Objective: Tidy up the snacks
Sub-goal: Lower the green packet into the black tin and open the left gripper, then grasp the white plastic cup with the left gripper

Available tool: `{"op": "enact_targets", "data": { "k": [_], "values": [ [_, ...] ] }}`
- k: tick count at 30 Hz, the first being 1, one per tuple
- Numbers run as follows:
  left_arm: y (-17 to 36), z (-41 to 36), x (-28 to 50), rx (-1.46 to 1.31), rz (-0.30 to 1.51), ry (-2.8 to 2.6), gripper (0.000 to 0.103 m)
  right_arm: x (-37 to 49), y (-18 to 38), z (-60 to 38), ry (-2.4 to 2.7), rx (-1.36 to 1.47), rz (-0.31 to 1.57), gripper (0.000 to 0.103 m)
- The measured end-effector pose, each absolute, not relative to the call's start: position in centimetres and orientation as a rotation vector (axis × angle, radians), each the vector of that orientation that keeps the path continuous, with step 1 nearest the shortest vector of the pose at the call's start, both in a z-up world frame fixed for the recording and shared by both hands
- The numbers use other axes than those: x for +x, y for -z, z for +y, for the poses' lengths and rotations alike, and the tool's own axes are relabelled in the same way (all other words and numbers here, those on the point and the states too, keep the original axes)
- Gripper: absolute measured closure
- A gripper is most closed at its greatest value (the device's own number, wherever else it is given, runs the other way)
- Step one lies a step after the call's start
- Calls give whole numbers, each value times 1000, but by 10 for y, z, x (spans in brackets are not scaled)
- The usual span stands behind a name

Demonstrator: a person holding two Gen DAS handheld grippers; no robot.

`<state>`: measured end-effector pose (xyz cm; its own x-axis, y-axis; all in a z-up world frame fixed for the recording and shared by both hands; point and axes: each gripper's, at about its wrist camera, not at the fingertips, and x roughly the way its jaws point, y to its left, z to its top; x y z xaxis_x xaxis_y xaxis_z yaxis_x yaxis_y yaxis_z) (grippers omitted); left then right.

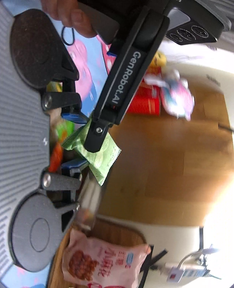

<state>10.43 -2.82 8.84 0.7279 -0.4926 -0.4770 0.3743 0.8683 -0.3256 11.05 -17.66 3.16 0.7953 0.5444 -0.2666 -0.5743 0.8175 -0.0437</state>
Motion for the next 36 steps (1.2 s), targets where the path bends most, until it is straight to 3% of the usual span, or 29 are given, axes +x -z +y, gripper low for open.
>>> {"op": "enact_targets", "data": {
  "k": [5, 10, 20, 26, 28, 30, 36],
  "values": [
    [-89, -52, 156, -222, 595, 474, 67, 157, -33, -189, -537, -84, 271, 57],
    [-81, -58, 180, -248, 632, 428, 60, 171, -27, -206, -432, -58, 284, 55],
    [-71, 1, 117, -370, 626, 473, 60, 107, -5, -253, -529, 120, 322, 55],
    [-47, 23, 79, -433, 677, 455, 60, 90, 6, -221, -645, 85, 424, 55],
    [-42, 24, 71, -442, 689, 449, 60, 93, 8, -205, -637, 41, 435, 57],
    [-39, 23, 66, -440, 703, 444, 60, 98, 10, -195, -628, 19, 451, 71],
    [-35, 22, 56, -430, 726, 450, 60, 85, 12, -219, -601, 77, 464, 72]
  ]
}}
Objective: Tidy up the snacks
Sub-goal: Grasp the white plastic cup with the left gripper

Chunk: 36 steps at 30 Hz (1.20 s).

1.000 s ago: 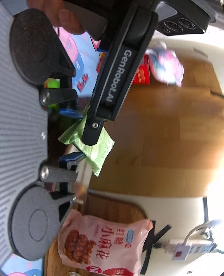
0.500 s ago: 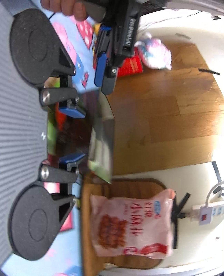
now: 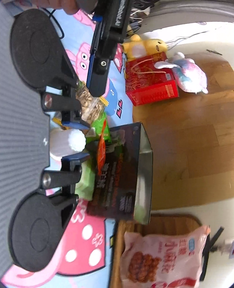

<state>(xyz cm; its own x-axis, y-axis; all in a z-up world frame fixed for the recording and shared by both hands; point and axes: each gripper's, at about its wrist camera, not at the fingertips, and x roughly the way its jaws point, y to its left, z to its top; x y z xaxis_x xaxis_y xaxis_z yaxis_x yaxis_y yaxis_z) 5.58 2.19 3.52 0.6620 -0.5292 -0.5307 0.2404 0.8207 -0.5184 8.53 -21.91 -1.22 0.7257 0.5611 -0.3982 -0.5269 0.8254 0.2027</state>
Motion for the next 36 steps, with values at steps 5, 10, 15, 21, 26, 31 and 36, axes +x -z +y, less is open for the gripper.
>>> {"op": "enact_targets", "data": {
  "k": [5, 10, 15, 21, 26, 31, 36],
  "values": [
    [-32, 9, 55, -420, 741, 492, 56, 45, 24, -260, -543, 94, 468, 73],
    [-26, -16, 57, -385, 772, 544, 56, 26, 43, -282, -493, 114, 524, 71],
    [-26, -43, 57, -330, 788, 592, 53, 25, 43, -283, -502, 107, 517, 71],
    [-22, -69, 60, -266, 812, 605, 53, 30, 42, -276, -537, 81, 504, 66],
    [-15, -82, 66, -239, 834, 611, 56, 38, 44, -268, -547, 39, 532, 66],
    [-8, -89, 67, -204, 828, 603, 61, 44, 47, -264, -553, 24, 551, 67],
    [-22, -84, 64, -210, 797, 606, 62, 36, 39, -261, -557, 6, 478, 70]
  ]
}}
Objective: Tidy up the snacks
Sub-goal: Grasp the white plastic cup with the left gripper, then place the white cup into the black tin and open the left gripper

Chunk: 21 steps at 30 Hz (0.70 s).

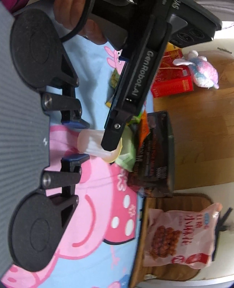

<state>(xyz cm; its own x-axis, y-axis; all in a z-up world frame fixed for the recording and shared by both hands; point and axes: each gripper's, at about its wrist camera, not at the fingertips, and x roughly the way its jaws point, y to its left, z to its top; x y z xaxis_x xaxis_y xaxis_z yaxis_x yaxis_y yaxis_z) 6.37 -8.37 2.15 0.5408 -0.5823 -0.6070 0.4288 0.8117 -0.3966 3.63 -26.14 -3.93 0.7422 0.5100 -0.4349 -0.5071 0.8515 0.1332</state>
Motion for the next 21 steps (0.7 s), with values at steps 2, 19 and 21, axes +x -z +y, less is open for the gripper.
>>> {"op": "enact_targets", "data": {
  "k": [2, 19, 21],
  "values": [
    [-35, -78, 66, -223, 766, 611, 62, 38, 30, -261, -561, 13, 432, 70],
    [-98, -46, 162, -230, 585, 393, 64, 158, -20, -207, -602, -6, 291, 70],
    [-91, -43, 175, -238, 592, 358, 65, 170, -19, -197, -596, -17, 304, 70]
  ]
}}
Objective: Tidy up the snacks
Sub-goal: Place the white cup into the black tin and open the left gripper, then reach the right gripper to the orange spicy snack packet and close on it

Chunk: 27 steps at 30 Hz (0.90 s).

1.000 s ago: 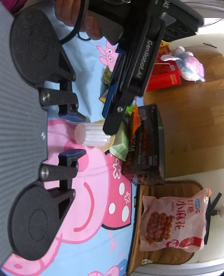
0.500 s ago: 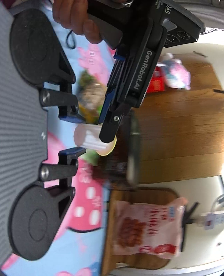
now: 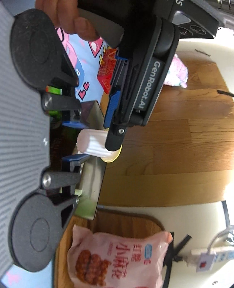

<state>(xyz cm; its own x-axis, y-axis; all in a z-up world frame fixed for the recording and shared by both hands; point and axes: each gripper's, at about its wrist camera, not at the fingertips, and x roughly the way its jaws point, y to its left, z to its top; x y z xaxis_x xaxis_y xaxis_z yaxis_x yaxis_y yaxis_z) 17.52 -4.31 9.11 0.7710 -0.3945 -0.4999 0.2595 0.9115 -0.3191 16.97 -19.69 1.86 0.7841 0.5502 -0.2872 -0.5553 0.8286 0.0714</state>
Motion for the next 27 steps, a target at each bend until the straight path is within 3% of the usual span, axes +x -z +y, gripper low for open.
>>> {"op": "enact_targets", "data": {
  "k": [6, 13, 27],
  "values": [
    [-76, -33, 196, -264, 618, 287, 65, 182, -17, -179, -581, -8, 319, 69],
    [-77, -7, 155, -342, 589, 345, 65, 140, -18, -225, -604, 151, 311, 69],
    [-42, 27, 75, -446, 667, 381, 65, 140, 39, -276, -643, 884, 741, 69]
  ]
}}
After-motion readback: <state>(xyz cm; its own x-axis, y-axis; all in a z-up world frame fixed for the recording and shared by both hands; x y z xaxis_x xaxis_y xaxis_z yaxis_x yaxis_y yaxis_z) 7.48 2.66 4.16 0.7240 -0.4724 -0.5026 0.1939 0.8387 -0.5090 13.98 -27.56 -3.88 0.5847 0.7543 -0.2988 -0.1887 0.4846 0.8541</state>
